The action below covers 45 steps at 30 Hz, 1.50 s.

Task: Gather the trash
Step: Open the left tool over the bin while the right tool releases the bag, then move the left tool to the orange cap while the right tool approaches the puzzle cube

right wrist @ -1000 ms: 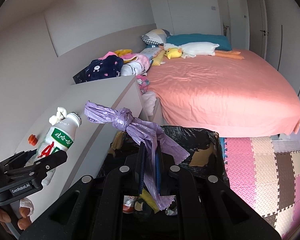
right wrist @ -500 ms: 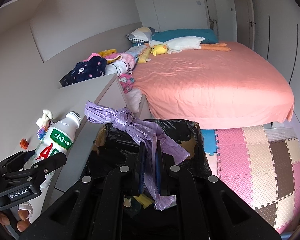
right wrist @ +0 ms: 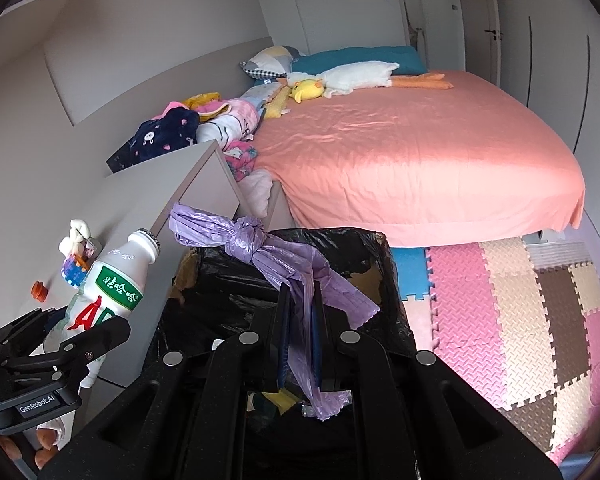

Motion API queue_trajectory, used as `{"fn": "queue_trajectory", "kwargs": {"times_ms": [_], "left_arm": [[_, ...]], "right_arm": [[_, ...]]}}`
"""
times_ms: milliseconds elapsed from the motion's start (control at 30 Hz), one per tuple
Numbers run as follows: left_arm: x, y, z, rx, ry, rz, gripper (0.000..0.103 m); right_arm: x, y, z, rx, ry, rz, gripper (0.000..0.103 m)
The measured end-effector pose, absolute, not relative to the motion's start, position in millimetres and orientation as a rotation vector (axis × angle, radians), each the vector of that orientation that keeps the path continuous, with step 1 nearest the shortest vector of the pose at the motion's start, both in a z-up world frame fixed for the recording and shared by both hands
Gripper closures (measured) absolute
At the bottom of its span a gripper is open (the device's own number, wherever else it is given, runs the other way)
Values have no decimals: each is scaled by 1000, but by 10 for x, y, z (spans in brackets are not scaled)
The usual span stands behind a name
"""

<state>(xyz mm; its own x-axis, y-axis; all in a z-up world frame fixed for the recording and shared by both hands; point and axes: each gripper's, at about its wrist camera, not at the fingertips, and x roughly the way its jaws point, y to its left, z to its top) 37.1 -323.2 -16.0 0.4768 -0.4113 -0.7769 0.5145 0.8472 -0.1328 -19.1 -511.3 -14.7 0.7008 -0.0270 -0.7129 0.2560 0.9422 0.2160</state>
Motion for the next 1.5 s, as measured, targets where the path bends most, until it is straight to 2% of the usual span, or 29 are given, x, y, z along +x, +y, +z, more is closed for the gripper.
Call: {"fn": "queue_trajectory", "kwargs": {"times_ms": [33,67,100,133,167,200,900,1500], "left_arm": [[373,-3230,-159,123,911,-571,36],[379,-3225,-157,121,912,-574,30],[388,-3219,-152,120,910,-568,12],[384,-3205,-136,121,895,-551,5],[367,-3191,-115,124,873,-533,6],[364,-3177,-104,131,861,-516,6],[472,-2746,-134,86,875,-472,6],[578,-1699,-123,-9,862,-299,6]], "right_arm": [[-181,-5112,-137,313,782,-159,93],[-177,-5115,-128,315,783,-156,91],[-178,-5121,-114,318,778,-163,74],[-191,-5133,-94,322,766,-178,41],[-209,-5134,-75,326,750,-194,28],[-230,-5132,-48,324,732,-204,23],[-72,-4808,-36,274,758,-169,22],[322,-3881,-135,199,794,19,22]]}}
